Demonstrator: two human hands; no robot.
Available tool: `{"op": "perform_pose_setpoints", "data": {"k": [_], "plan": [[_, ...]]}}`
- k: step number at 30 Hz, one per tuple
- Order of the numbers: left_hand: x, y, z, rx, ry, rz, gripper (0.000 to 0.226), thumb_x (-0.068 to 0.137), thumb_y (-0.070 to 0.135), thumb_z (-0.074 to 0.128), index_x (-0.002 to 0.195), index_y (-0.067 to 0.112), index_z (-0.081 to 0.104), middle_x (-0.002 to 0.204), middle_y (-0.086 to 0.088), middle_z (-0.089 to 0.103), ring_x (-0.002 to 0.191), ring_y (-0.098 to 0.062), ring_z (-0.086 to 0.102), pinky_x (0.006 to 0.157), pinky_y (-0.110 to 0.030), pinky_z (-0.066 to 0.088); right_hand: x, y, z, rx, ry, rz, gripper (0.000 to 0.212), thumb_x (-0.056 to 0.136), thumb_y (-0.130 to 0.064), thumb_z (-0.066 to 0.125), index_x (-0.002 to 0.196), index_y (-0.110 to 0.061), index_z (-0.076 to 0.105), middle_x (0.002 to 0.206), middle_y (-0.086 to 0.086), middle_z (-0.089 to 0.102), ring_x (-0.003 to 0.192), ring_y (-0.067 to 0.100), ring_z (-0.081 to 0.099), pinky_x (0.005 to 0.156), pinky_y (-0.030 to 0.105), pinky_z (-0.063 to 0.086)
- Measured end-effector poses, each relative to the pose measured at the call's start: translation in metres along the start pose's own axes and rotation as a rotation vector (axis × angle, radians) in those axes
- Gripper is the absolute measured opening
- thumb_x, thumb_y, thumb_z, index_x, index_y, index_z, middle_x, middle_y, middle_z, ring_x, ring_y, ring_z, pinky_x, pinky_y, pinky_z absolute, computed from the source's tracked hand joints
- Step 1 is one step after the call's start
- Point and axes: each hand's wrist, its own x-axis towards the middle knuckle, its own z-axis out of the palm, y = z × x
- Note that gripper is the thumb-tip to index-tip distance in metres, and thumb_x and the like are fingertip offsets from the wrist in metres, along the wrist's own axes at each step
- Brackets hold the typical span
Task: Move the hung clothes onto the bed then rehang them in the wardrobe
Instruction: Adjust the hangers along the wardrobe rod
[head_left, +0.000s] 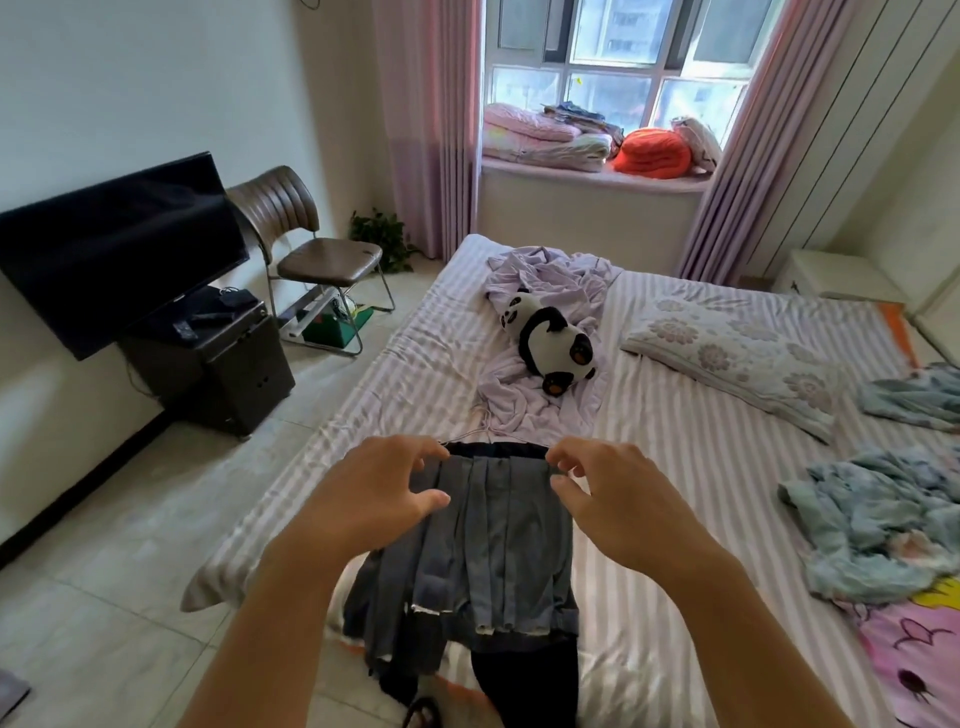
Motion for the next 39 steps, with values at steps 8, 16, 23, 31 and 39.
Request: {"op": "perform_pose_setpoints", "data": {"k": [8,16,23,31,39], "plan": [[0.136,-0.047,-0.024,-0.022,-0.079,0.08,0.045,0.085,0.038,0.073,0.128,0.032,0.06,0.122,0.006,0.066,0.111,-0.008,0.06,0.092,-0.026,0.045,0.126,0.005,0.024,-0.009,0.013,0.09,0.023,0.099,-0.03,0.054,0.12,-0.025,0.062,0.112,-0.007,0.066,0.104,0.01,0.061,0.091,0.031,0.051],[0.234,-0.077,-0.011,-0.078,-0.09,0.062,0.039,0.089,0.034,0.069,0.127,0.027,0.063,0.118,0.002,0.068,0.11,-0.012,0.061,0.095,-0.032,0.048,0.22,0.027,0.053,0.009,0.096,0.132,0.019,0.097,-0.026,0.057,0.114,-0.026,0.066,0.105,-0.008,0.069,0.093,0.009,0.063,0.079,0.022,0.049],[0.299,-0.104,0.034,-0.117,-0.069,-0.018,0.035,0.091,0.029,0.067,0.126,0.023,0.064,0.114,0.001,0.07,0.106,-0.013,0.063,0.092,-0.029,0.048,0.284,0.077,0.09,-0.002,0.095,0.158,0.014,0.096,-0.028,0.058,0.108,-0.029,0.065,0.1,-0.006,0.068,0.088,0.016,0.063,0.076,0.033,0.055],[0.38,-0.138,0.115,-0.128,-0.067,-0.073,0.028,0.092,0.023,0.065,0.12,0.021,0.068,0.108,0.002,0.07,0.099,-0.018,0.064,0.086,-0.035,0.051,0.353,0.156,0.159,0.015,0.009,0.176,0.012,0.093,-0.02,0.061,0.104,-0.019,0.066,0.099,0.0,0.067,0.092,0.021,0.061,0.073,0.034,0.051],[0.466,-0.195,0.214,-0.102,-0.077,-0.202,0.037,0.094,0.023,0.062,0.131,0.019,0.061,0.109,-0.001,0.067,0.101,-0.022,0.062,0.086,-0.038,0.051,0.424,0.25,0.246,0.096,-0.069,0.338,0.023,0.094,-0.015,0.06,0.116,-0.02,0.067,0.109,-0.001,0.068,0.099,0.018,0.062,0.074,0.025,0.042]]}}
